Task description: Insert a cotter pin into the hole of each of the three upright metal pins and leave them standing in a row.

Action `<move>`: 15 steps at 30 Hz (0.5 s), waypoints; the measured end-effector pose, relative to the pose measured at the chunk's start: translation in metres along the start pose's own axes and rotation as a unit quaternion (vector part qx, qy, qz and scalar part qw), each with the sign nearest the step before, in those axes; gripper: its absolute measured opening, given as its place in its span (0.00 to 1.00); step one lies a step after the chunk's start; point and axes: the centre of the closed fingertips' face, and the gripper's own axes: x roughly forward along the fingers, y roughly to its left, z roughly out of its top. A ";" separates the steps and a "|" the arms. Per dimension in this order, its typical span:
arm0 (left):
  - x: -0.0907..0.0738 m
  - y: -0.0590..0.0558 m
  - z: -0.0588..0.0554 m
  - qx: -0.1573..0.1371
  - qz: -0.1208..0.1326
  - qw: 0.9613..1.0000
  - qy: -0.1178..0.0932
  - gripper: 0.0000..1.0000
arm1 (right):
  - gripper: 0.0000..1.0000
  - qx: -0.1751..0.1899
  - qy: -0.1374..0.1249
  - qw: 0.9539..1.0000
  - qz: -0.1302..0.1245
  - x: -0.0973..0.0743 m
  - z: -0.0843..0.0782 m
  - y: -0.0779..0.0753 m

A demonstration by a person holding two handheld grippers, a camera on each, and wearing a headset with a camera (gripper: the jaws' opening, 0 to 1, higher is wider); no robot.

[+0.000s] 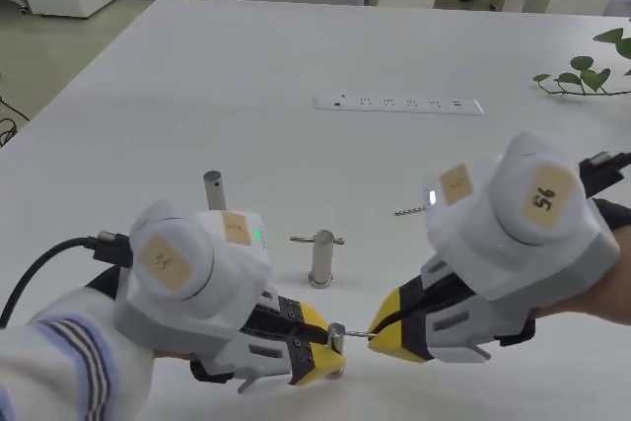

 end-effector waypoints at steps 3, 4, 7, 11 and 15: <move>0.001 -0.002 0.001 0.001 -0.004 1.000 -0.001 0.07 | 0.03 -0.003 0.001 1.000 0.002 0.003 0.003 0.001; 0.001 -0.002 0.001 0.002 -0.004 1.000 0.000 0.07 | 0.03 -0.005 0.000 1.000 0.002 0.003 0.004 0.002; 0.003 -0.003 0.002 0.004 -0.006 1.000 -0.001 0.07 | 0.03 -0.004 -0.001 1.000 0.003 0.004 0.006 0.002; 0.005 -0.005 0.004 0.002 -0.009 1.000 -0.001 0.07 | 0.03 0.001 -0.004 1.000 0.004 0.005 0.007 0.002; 0.006 -0.005 0.004 0.003 -0.010 1.000 -0.002 0.07 | 0.03 0.022 -0.015 1.000 0.004 0.005 0.007 0.002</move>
